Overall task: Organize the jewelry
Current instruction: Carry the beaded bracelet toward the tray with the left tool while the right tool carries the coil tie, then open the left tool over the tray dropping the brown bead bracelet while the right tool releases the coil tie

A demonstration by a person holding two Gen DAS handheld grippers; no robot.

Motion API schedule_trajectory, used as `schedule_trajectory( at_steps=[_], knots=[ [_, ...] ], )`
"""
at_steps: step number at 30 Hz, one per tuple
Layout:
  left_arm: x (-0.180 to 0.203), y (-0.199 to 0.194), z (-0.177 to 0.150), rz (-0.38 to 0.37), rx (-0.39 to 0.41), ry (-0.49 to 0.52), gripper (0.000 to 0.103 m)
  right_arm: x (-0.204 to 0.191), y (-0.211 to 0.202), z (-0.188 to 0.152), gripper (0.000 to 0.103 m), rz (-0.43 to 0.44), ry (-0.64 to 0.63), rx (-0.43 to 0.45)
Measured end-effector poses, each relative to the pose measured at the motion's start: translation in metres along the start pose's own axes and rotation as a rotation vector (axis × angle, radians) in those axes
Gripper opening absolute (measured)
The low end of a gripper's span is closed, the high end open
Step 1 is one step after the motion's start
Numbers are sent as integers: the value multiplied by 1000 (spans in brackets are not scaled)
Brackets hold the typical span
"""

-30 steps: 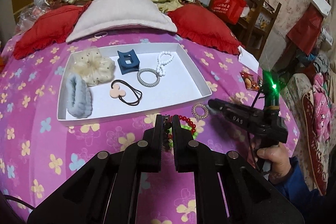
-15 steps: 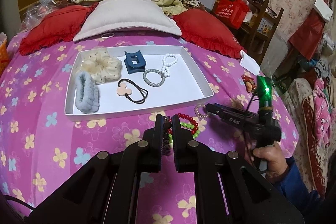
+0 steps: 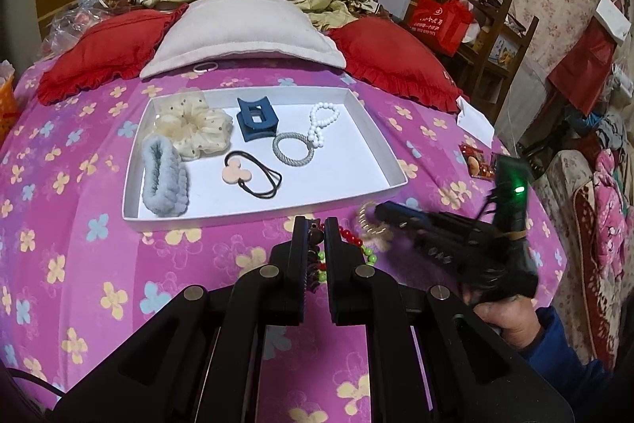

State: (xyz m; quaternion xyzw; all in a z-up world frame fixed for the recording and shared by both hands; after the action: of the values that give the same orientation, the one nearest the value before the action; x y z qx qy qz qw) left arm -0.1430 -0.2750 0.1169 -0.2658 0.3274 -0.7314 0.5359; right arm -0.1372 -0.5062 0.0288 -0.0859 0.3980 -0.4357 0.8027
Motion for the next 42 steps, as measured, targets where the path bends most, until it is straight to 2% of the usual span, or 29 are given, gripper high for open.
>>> schedule_trajectory(
  at_steps=[2, 6, 10, 14, 17, 26, 34, 39, 42],
  knots=[
    [-1, -1, 4, -1, 8, 1, 7, 3, -10, 4, 9, 18, 38, 39],
    [-1, -3, 21, 1, 29, 20, 7, -7, -18, 32, 9, -16, 7, 92],
    [0, 5, 50, -9, 48, 35, 7, -4, 5, 64, 9, -43, -11, 85],
    [6, 36, 84, -13, 13, 41, 7, 18, 39, 72, 9, -76, 22, 41],
    [12, 66, 104, 12, -5, 68, 7, 28, 48, 69, 9, -88, 37, 14],
    [27, 149, 147, 90, -65, 110, 7, 43, 51, 65, 9, -123, 38, -5],
    [32, 201, 151, 181, -125, 161, 7, 36, 58, 62, 9, -140, -14, -20],
    [29, 208, 148, 163, -148, 126, 11, 38, 58, 62, 9, -134, -11, -17],
    [27, 204, 146, 160, -149, 108, 19, 36, 58, 62, 17, -118, -15, -18]
  ],
)
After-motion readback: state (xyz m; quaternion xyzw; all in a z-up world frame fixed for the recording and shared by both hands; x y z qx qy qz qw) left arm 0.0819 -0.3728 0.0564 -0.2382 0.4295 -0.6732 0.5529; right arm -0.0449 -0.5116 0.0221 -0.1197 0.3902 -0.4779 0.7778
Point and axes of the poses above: each gripper's, at about its wrist camera, not at the fingertips, and y roughly the way its jaws point, x to its right, z to its top, the point moved 2 cm from there along y, roughly the way its jaws point, and after that the axes turned 12 degrees about z, right-handed, at the moved point
